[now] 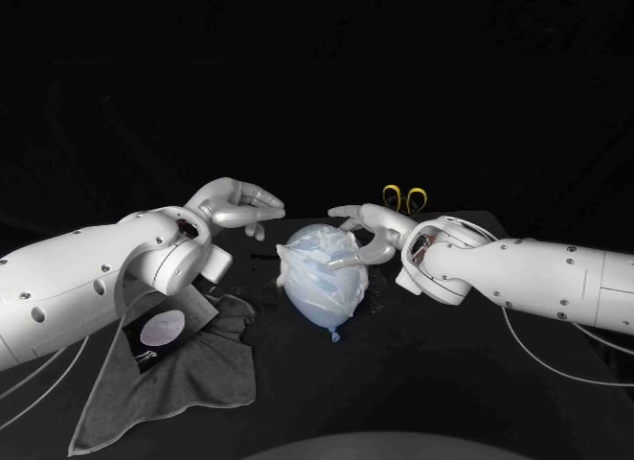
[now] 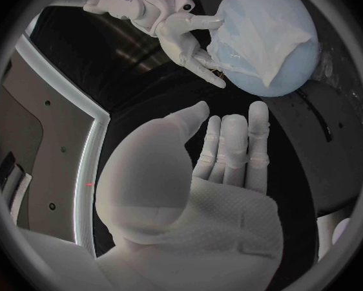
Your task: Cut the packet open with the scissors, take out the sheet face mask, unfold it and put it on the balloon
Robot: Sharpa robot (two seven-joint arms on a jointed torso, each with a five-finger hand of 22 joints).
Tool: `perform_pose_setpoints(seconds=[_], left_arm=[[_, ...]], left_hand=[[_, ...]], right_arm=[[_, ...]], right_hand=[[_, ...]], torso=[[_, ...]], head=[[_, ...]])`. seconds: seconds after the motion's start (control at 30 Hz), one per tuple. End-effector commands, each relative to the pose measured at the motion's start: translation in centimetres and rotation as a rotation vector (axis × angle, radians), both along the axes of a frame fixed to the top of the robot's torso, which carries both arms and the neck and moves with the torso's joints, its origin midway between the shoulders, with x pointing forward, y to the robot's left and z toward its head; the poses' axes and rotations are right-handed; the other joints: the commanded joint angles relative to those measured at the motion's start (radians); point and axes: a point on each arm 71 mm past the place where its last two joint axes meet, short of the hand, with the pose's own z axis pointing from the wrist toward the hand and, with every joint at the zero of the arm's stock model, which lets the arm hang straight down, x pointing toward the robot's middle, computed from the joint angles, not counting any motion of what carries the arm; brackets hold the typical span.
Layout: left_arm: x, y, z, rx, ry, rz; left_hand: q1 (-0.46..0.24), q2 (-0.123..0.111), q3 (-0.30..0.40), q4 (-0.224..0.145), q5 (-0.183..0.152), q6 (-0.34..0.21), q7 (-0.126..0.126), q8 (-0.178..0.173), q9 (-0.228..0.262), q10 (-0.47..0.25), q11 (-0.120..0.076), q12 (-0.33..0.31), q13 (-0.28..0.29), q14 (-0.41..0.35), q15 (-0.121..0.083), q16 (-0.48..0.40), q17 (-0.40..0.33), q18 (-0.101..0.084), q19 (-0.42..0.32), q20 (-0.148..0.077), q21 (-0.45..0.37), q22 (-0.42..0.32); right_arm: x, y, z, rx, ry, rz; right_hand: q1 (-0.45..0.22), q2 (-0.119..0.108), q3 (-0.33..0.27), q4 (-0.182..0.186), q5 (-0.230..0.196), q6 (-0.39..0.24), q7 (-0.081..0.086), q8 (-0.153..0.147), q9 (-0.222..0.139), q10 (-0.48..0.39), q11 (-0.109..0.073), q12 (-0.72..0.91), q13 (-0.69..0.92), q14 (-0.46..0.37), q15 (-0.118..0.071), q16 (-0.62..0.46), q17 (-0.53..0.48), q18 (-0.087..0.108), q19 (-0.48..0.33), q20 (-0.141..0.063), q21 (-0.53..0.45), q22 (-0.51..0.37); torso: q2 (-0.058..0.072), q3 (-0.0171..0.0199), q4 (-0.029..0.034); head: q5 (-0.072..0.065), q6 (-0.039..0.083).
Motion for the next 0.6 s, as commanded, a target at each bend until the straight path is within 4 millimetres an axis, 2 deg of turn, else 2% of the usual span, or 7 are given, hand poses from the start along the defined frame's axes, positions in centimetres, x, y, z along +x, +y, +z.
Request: perform_pose_setpoints(seconds=[0.03, 0.17, 0.23, 0.43, 0.53, 0.6], left_arm=[[-0.5, -1.9, 1.0, 0.145, -0.187, -0.168], [-0.5, -3.3, 1.3, 0.216, -0.270, -0.218], [-0.4, -3.6, 1.3, 0.241, -0.307, -0.220], [0.2, -4.5, 1.1, 0.295, -0.405, -0.187], [0.4, -4.8, 1.0, 0.304, -0.433, -0.161], [0.6, -4.9, 1.0, 0.310, -0.441, -0.143]], left_hand=[[-0.015, -0.027, -0.008, 0.000, -0.002, 0.010, 0.000, -0.009, -0.007, 0.009, 0.000, -0.002, -0.002, -0.005, 0.001, -0.003, 0.006, 0.013, -0.012, 0.000, -0.003, 0.002], [-0.023, -0.040, -0.017, 0.003, -0.002, 0.014, -0.001, -0.014, -0.012, 0.015, -0.002, 0.001, -0.003, -0.001, 0.000, 0.000, 0.013, 0.013, -0.012, 0.000, -0.004, 0.002], [-0.025, -0.038, -0.019, 0.009, -0.002, 0.032, -0.006, -0.011, -0.014, 0.036, -0.007, 0.011, -0.002, 0.018, -0.004, 0.007, 0.040, 0.014, -0.008, -0.002, -0.002, 0.003], [0.030, 0.047, 0.050, 0.020, -0.002, 0.135, -0.035, 0.011, -0.014, 0.131, -0.047, 0.026, -0.007, 0.142, -0.042, 0.038, 0.198, 0.016, 0.038, -0.035, 0.039, 0.024], [0.049, 0.062, 0.070, 0.014, -0.002, 0.147, -0.037, 0.010, -0.015, 0.146, -0.054, 0.022, -0.011, 0.177, -0.049, 0.042, 0.263, 0.011, 0.062, -0.044, 0.065, 0.051], [0.061, 0.070, 0.088, 0.008, -0.002, 0.158, -0.039, 0.013, -0.013, 0.160, -0.060, 0.024, -0.012, 0.212, -0.056, 0.048, 0.329, -0.005, 0.131, -0.051, 0.128, 0.127]], right_arm=[[-0.3, 0.2, -0.5, -0.019, 0.025, 0.020], [-0.2, 0.3, -0.6, -0.019, 0.026, 0.021], [-0.2, 0.3, -0.6, -0.019, 0.026, 0.021], [-0.2, 0.3, -0.6, -0.019, 0.027, 0.022], [-0.2, 0.3, -0.6, -0.020, 0.027, 0.021], [-0.2, 0.3, -0.6, -0.020, 0.028, 0.021]], right_hand=[[0.012, 0.004, 0.007, 0.000, -0.005, 0.008, 0.154, 0.004, 0.001, 0.002, 0.001, 0.001, 0.001, 0.006, 0.000, -0.001, -0.001, 0.013, 0.006, 0.001, 0.003, 0.001], [0.012, 0.004, 0.007, 0.000, -0.005, 0.008, 0.154, 0.004, 0.001, 0.002, 0.001, 0.001, 0.001, 0.006, 0.000, -0.001, -0.001, 0.013, 0.006, 0.001, 0.003, 0.001], [0.012, 0.004, 0.007, 0.000, -0.005, 0.008, 0.154, 0.004, 0.001, 0.002, 0.001, 0.001, 0.001, 0.006, 0.000, -0.001, -0.001, 0.013, 0.006, 0.001, 0.003, 0.001], [0.012, 0.006, 0.008, 0.000, -0.005, 0.010, 0.154, 0.005, 0.002, 0.007, 0.000, 0.001, 0.001, 0.009, 0.000, 0.000, 0.000, 0.013, 0.007, 0.001, 0.003, 0.001], [0.012, 0.006, 0.008, 0.000, -0.005, 0.010, 0.154, 0.005, 0.002, 0.007, 0.000, 0.001, 0.001, 0.009, 0.000, 0.000, 0.000, 0.013, 0.007, 0.001, 0.003, 0.001], [0.012, 0.006, 0.008, 0.000, -0.005, 0.010, 0.154, 0.005, 0.002, 0.007, 0.000, 0.001, 0.001, 0.009, 0.000, 0.000, 0.000, 0.013, 0.007, 0.001, 0.003, 0.001]], torso=[[-0.001, -0.0002, 0.0018], [-0.001, -0.0004, 0.0019], [-0.001, -0.0008, 0.0027], [0.001, -0.0009, 0.0019], [0.001, -0.0013, 0.0006], [0.001, -0.0006, 0.0007]], head=[[0.001, 0.000], [0.003, 0.000], [0.003, 0.000], [0.005, 0.001], [0.006, 0.001], [0.007, 0.000]])
